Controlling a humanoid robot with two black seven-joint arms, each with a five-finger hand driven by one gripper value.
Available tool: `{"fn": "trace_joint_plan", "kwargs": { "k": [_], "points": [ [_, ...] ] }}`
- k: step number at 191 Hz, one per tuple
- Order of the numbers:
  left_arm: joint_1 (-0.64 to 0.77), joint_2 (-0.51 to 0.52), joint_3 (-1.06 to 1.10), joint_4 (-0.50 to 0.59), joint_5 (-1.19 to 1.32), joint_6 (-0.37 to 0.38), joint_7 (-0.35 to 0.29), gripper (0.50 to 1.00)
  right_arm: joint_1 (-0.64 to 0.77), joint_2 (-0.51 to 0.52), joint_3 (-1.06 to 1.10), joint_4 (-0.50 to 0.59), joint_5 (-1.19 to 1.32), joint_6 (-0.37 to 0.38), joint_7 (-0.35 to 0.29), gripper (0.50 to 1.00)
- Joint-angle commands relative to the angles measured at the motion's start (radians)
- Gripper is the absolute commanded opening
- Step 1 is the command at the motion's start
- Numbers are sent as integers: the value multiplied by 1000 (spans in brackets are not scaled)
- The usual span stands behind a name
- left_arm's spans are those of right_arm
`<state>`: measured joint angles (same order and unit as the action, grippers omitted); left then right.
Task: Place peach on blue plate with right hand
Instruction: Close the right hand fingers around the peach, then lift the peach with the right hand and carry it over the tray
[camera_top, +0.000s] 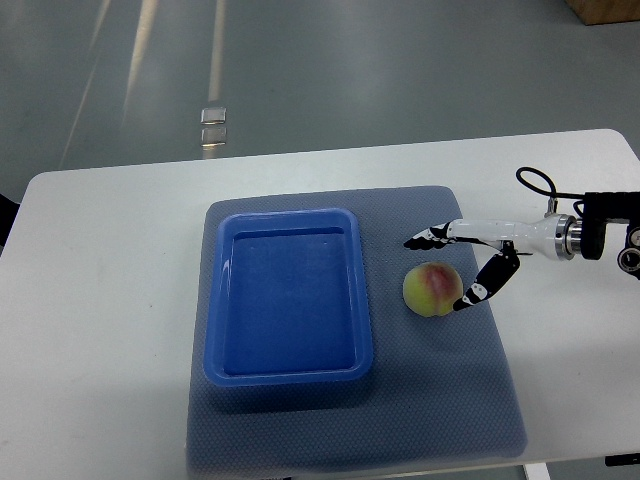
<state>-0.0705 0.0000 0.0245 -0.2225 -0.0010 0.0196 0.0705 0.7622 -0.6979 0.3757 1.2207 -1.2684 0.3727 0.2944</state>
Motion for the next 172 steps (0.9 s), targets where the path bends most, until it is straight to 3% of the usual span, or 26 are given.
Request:
{"fn": "trace_joint_plan", "kwargs": {
  "k": [1,5,6,12,22,23,29,43,44,46,86,87,93,123,143,152,153,172],
  "points": [
    [-2,0,0,0,1,0,2,1000,-21,20,-1,-10,-23,-31,2,895],
    [-2,0,0,0,1,0,2,1000,-21,20,-1,-10,-23,-31,2,895],
    [0,0,0,0,0,0,2,1000,-33,32,-4,-26,-38,-69,2,842],
    [0,0,0,0,0,0,2,1000,-40,40,-12,-41,-49,-89,2,803],
    [0,0,0,0,-1,0,2,1000,-40,40,-12,-41,-49,-89,2,803],
    [0,0,0,0,1,0,2,1000,-44,49,-27,-64,-64,-112,5,716],
    [0,0,0,0,-1,0,2,1000,-44,54,-32,-67,-68,-123,6,656],
    [0,0,0,0,1,0,2,1000,-44,55,-32,-66,-68,-127,8,635],
    [0,0,0,2,0,0,2,1000,-44,57,-32,-66,-69,-135,8,516],
    [-2,0,0,2,-1,0,2,1000,-43,55,-32,-66,-69,-136,9,500],
    [0,0,0,0,-1,2,2,1000,12,21,-14,-27,-48,-127,11,500],
    [0,0,0,0,1,2,2,1000,75,-1,-15,-6,-33,-111,9,500],
    [0,0,2,0,1,2,2,1000,107,-12,-17,5,-5,-94,9,500],
    [0,0,0,0,1,2,2,1000,206,-5,-32,30,119,-54,-1,500],
    [0,0,0,0,1,2,2,1000,226,119,-43,17,130,-61,-3,500],
    [0,0,0,0,1,2,2,1000,226,120,-43,17,130,-61,-3,500],
    [0,0,2,0,1,2,2,1000,229,193,-63,-7,126,-77,-3,500],
    [0,0,0,0,1,2,2,1000,252,317,-132,-118,121,-110,-3,500]
  ]
}}
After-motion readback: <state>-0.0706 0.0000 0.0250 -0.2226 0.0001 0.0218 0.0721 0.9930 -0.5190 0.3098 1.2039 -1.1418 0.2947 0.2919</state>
